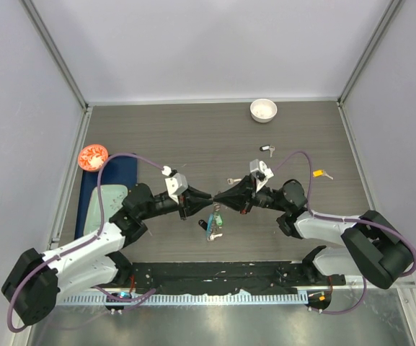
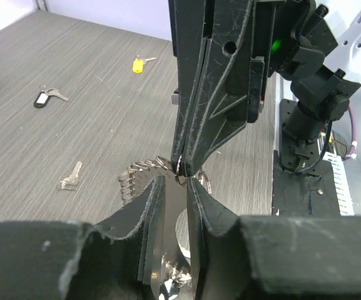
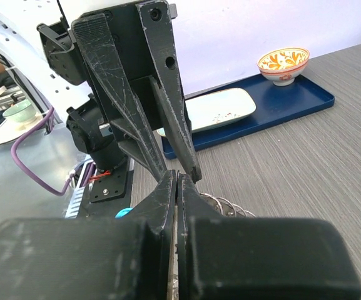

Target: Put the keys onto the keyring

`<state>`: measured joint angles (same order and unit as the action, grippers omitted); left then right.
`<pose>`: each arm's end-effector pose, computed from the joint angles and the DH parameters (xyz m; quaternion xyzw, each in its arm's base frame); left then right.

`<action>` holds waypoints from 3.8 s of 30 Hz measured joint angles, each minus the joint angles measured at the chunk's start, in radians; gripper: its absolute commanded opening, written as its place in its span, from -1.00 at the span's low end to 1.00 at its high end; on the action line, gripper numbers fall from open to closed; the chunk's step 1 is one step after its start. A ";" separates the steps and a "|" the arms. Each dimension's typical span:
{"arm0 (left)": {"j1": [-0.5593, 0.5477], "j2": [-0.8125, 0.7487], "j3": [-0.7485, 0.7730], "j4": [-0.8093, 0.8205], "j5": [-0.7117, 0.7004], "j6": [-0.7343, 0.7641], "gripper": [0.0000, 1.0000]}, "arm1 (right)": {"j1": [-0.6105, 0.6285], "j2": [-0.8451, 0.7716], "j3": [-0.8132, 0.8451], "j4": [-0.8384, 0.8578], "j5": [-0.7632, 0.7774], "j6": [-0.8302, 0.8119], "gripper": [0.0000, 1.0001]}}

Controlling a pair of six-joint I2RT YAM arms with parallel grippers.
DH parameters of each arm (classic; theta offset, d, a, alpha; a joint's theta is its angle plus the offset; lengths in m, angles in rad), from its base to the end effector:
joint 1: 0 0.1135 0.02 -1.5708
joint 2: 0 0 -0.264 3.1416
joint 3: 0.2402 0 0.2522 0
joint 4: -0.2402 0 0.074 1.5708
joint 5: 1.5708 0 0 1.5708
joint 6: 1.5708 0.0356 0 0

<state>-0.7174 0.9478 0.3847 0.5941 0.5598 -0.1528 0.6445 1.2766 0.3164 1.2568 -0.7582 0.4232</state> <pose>0.1452 -0.1518 0.2511 0.3769 0.5872 -0.4652 0.5447 0.1680 0.1569 0.2290 -0.3567 0.5164 0.5695 0.5308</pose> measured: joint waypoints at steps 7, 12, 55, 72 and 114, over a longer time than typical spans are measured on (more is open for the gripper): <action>0.000 0.025 0.009 0.004 0.034 -0.008 -0.67 | -0.003 0.003 0.000 0.007 -0.011 0.002 -0.99; 0.005 0.060 0.015 0.016 0.061 -0.029 -0.98 | -0.009 0.018 0.000 0.008 -0.020 0.008 -0.99; 0.010 -0.031 0.016 -0.095 -0.018 0.000 -1.00 | -0.013 -0.090 0.056 -0.263 0.029 -0.132 -0.43; 0.010 -0.021 0.016 -0.089 -0.008 -0.008 -1.00 | -0.013 -0.061 0.068 -0.262 -0.016 -0.130 -0.98; 0.011 -0.014 0.025 -0.126 -0.074 -0.003 -1.00 | -0.020 -0.214 0.187 -0.631 0.180 -0.096 0.98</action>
<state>-0.7067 0.9333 0.4095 0.4686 0.4858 -0.1558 0.6243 1.0622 0.5030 0.6258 -0.5781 0.3275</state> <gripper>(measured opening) 0.011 0.953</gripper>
